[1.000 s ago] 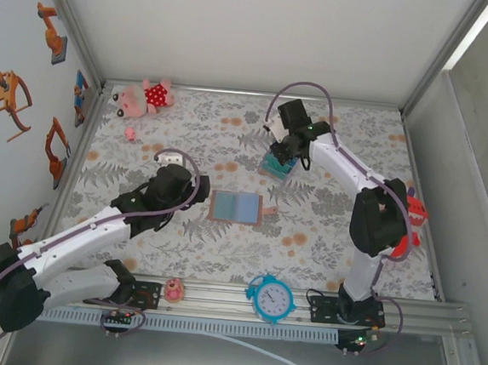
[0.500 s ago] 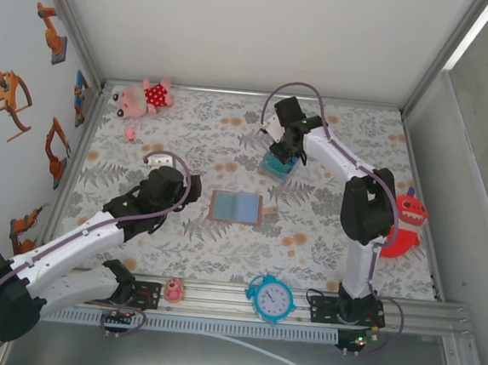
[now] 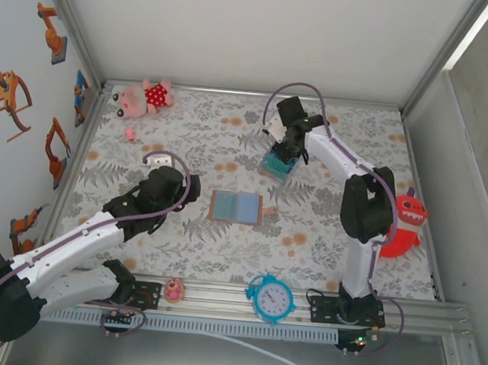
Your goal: Take the credit cards out of the card holder
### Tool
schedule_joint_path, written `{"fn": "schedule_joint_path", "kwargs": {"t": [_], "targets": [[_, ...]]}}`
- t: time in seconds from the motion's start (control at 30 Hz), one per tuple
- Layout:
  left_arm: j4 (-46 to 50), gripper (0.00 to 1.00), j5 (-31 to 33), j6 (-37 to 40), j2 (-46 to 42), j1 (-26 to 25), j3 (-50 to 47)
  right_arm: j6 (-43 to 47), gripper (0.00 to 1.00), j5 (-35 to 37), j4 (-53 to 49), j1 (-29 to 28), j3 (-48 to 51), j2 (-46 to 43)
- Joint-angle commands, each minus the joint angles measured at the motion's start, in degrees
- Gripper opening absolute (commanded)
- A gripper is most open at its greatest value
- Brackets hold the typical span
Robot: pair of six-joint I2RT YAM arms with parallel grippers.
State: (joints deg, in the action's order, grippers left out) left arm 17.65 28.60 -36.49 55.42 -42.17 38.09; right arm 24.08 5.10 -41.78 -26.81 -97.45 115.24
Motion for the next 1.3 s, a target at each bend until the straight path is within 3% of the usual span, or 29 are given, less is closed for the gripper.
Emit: {"fn": "schedule_joint_path", "kwargs": {"t": [0.0,0.77,1.27], "targets": [[0.8,0.97,1.1,-0.7,-0.3,0.4,-0.5,0.5,0.0,-1.3,-3.0,0.5,-1.5,2.5],[1.0,0.97,1.3,-0.4,0.5,0.6,0.0,1.0,0.0,-2.5,-3.8,0.7,-1.2,3.6],[0.8,0.97,0.5,0.0,0.6,0.8,0.1,-2.0,0.2,5.9,1.2,0.9,2.1,-1.1]]}}
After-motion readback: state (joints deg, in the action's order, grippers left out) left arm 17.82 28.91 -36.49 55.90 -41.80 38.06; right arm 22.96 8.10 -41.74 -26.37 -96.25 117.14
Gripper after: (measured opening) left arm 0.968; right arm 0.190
